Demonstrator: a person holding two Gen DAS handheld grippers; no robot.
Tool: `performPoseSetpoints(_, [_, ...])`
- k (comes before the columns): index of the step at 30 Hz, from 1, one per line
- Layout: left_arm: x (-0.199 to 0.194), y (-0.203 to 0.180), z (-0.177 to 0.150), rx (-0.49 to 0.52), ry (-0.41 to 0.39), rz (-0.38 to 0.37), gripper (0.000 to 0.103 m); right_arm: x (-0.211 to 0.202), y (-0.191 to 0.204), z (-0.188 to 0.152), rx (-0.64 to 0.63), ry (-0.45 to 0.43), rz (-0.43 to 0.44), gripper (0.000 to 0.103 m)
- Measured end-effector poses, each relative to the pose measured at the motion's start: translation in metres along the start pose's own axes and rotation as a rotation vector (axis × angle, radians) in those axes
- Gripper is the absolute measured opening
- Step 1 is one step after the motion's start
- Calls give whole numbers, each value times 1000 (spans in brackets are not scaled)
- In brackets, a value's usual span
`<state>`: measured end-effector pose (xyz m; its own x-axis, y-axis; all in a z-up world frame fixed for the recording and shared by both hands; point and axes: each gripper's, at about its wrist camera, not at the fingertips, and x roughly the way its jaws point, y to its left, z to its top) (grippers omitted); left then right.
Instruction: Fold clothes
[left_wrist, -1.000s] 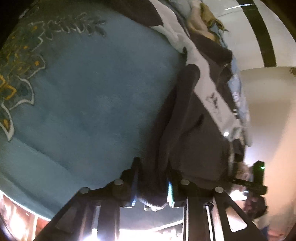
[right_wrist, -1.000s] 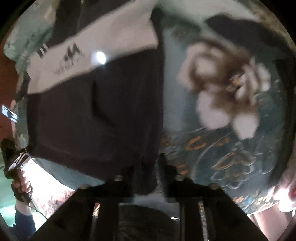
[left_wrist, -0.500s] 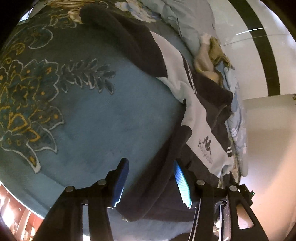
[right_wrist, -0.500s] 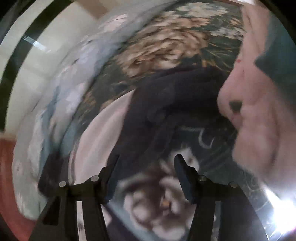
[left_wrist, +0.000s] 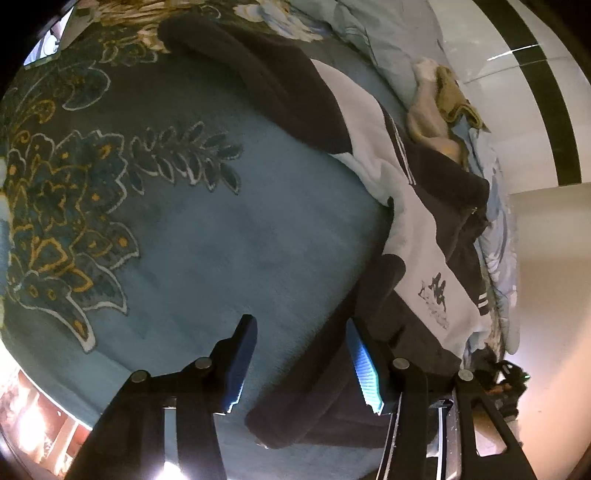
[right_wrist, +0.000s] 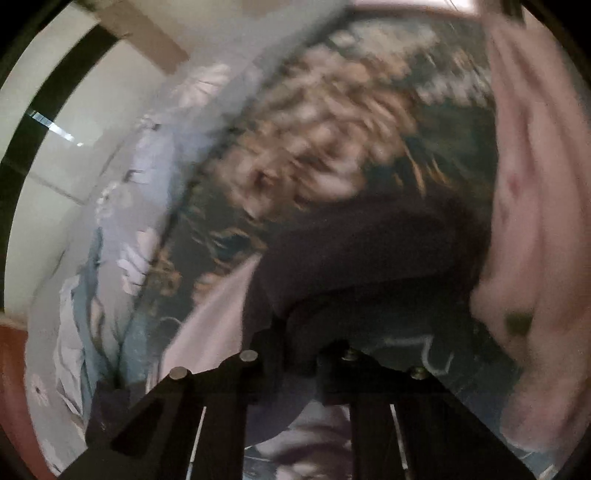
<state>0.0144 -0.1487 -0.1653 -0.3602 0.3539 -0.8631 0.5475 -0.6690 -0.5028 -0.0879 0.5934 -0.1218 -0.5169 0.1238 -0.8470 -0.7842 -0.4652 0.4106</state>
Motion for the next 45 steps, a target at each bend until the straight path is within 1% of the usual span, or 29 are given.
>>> performPoseSetpoints(3, [-1,3,3,-8,-7,-10,55,-30,45,2,-166,-91,19,13])
performPoseSetpoints(4, [-2,4,3,-11,-10,-14,55,-43,66,-1,-245,-129,27,13])
performPoseSetpoints(6, [-4,5,6,-14,-18,-24,55,-65,119,-17,-444,-213,53,13])
performPoseSetpoints(8, [-4,6,8,-21,-23,-32,55,-81,167,-42,-625,-278,83,13])
performPoseSetpoints(9, [-4,7,9,-25,-24,-36,54,-90,191,-61,-721,-306,103,13])
performPoseSetpoints(11, [-5,9,9,-34,-28,-43,55,-98,235,-104,-898,-332,148,13])
performPoseSetpoints(14, [-7,11,10,-49,-33,-53,55,-91,280,-174,-1111,-319,178,13])
performPoseSetpoints(19, [-16,15,8,-67,-47,-55,55,-60,307,-288,-1337,-192,213,13])
performPoseSetpoints(20, [-18,16,8,-70,-51,-51,55,-51,308,-315,-1390,-158,208,13])
performPoseSetpoints(21, [-20,16,8,-74,-56,-50,55,-46,307,-331,-1423,-137,199,13])
performPoseSetpoints(24, [-25,17,10,-82,-68,-50,55,-16,301,-388,-1569,-57,135,13])
performPoseSetpoints(26, [-28,15,11,-78,-73,-50,55,-5,297,-400,-1595,-25,112,13])
performPoseSetpoints(28, [-30,12,12,-66,-77,-49,56,5,293,-411,-1610,12,95,17])
performPoseSetpoints(30, [-28,7,13,-57,-80,-51,58,3,291,-409,-1603,20,115,20])
performPoseSetpoints(32, [-22,-2,17,-48,-78,-63,58,-5,290,-402,-1590,41,190,38])
performPoseSetpoints(34, [-15,-17,22,-28,-75,-84,58,-16,288,-393,-1581,58,268,46])
performPoseSetpoints(35, [-11,-27,25,-9,-76,-91,58,-22,286,-387,-1571,69,310,47])
performPoseSetpoints(36, [-8,-38,29,13,-77,-97,58,-25,285,-379,-1541,88,342,48])
performPoseSetpoints(37, [-3,-52,34,48,-76,-101,58,-28,282,-368,-1496,113,368,52])
performPoseSetpoints(38, [3,-67,39,84,-74,-107,58,-30,279,-357,-1450,135,393,55])
performPoseSetpoints(39, [9,-84,45,124,-66,-117,59,-32,276,-346,-1404,137,404,55])
performPoseSetpoints(41, [25,-118,57,198,-43,-140,60,-34,262,-309,-1264,138,395,57])
performPoseSetpoints(45, [67,-179,78,322,8,-157,64,-19,225,-243,-957,183,326,57])
